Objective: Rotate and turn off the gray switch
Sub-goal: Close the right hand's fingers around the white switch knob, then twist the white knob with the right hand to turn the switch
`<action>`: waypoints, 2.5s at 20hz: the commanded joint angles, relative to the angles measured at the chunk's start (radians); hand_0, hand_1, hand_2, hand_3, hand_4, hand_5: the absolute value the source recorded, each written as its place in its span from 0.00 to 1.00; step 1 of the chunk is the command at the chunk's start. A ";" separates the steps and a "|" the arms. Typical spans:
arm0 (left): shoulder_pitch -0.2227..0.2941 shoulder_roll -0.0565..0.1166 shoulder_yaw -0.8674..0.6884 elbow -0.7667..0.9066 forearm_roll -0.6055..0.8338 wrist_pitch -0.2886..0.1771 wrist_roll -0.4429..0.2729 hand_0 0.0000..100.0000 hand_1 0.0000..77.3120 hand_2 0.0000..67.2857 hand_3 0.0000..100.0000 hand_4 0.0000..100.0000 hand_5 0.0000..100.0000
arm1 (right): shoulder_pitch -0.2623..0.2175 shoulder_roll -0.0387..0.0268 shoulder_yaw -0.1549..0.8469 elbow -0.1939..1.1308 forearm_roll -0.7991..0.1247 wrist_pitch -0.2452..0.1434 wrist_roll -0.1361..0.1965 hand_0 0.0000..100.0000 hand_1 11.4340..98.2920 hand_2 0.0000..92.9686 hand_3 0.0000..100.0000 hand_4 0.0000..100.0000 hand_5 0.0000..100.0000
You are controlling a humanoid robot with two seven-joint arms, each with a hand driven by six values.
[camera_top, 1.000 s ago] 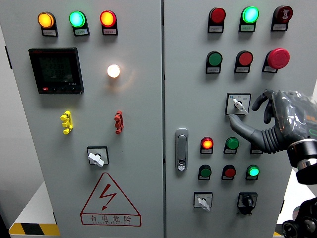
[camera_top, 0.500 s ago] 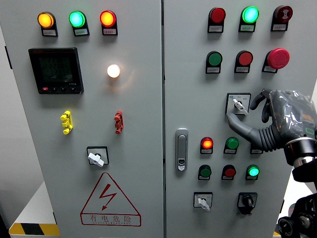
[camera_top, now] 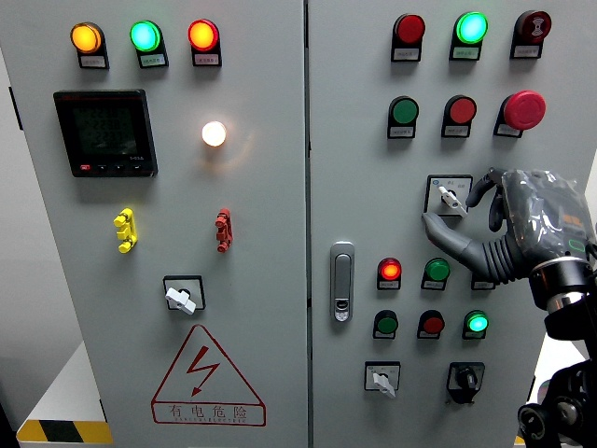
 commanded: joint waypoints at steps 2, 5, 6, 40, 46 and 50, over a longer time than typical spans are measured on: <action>0.000 0.000 0.000 0.000 0.000 0.000 0.000 0.00 0.00 0.20 0.18 0.10 0.12 | 0.002 0.0000 -0.001 -0.019 0.000 -0.026 0.000 0.00 0.23 0.67 0.92 0.75 0.96; 0.000 0.000 0.000 0.000 0.000 0.000 0.000 0.00 0.00 0.20 0.18 0.10 0.12 | 0.005 0.0000 -0.009 -0.024 0.000 -0.029 0.000 0.00 0.23 0.68 0.93 0.75 0.97; 0.000 0.000 0.000 0.000 0.000 0.000 0.000 0.00 0.00 0.20 0.18 0.10 0.12 | 0.006 0.0000 -0.009 -0.025 -0.002 -0.029 0.000 0.00 0.23 0.68 0.93 0.75 0.97; 0.000 0.000 0.000 0.000 0.000 0.000 0.000 0.00 0.00 0.20 0.18 0.09 0.12 | 0.031 0.0000 -0.034 -0.062 -0.002 -0.051 -0.029 0.10 0.20 0.73 0.98 0.78 1.00; 0.000 0.000 0.000 0.000 0.000 0.000 0.000 0.00 0.00 0.20 0.18 0.10 0.12 | 0.031 0.0000 -0.035 -0.062 -0.002 -0.051 -0.032 0.22 0.23 0.74 0.99 0.78 1.00; 0.000 0.000 0.000 0.000 0.000 0.000 0.000 0.00 0.00 0.20 0.18 0.10 0.12 | 0.032 0.0000 -0.035 -0.062 -0.002 -0.051 -0.034 0.37 0.23 0.75 0.99 0.79 1.00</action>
